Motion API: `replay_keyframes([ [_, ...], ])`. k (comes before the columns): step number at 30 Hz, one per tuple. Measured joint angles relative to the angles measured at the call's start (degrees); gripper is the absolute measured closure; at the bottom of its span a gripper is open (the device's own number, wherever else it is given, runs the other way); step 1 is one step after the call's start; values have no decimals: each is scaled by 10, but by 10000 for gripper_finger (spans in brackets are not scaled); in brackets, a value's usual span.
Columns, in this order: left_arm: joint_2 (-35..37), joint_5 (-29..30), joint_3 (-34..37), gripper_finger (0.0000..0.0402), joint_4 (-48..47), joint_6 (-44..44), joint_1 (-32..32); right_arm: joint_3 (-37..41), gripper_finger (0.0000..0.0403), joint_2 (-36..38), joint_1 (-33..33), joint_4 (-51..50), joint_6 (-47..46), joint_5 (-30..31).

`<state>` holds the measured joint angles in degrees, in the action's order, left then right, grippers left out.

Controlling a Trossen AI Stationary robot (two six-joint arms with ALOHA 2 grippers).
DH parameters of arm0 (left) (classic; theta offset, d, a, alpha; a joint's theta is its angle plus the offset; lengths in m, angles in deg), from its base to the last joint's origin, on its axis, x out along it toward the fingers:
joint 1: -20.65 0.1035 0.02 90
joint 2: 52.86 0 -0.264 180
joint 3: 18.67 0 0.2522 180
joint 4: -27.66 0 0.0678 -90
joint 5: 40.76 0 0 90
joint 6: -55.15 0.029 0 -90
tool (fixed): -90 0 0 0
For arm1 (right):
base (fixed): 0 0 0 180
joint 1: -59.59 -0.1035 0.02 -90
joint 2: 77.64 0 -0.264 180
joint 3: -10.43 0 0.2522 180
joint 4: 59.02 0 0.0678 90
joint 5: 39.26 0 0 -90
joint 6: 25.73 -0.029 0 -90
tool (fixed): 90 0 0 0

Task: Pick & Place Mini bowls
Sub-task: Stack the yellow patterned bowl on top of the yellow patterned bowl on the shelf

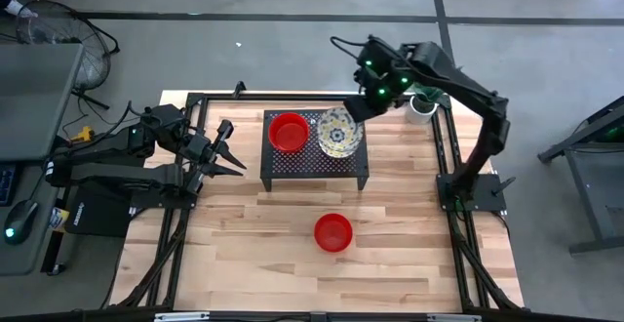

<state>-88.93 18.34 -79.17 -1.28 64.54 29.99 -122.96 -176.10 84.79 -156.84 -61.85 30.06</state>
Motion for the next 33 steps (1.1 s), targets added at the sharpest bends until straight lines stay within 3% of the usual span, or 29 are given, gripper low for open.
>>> replay_keyframes([
  [18,0,0,0,337,-5,1,0,5,403,-40,36,-25,57,-4],
  [33,0,1,0,337,-5,-4,0,5,403,-40,18,-21,10,43],
])
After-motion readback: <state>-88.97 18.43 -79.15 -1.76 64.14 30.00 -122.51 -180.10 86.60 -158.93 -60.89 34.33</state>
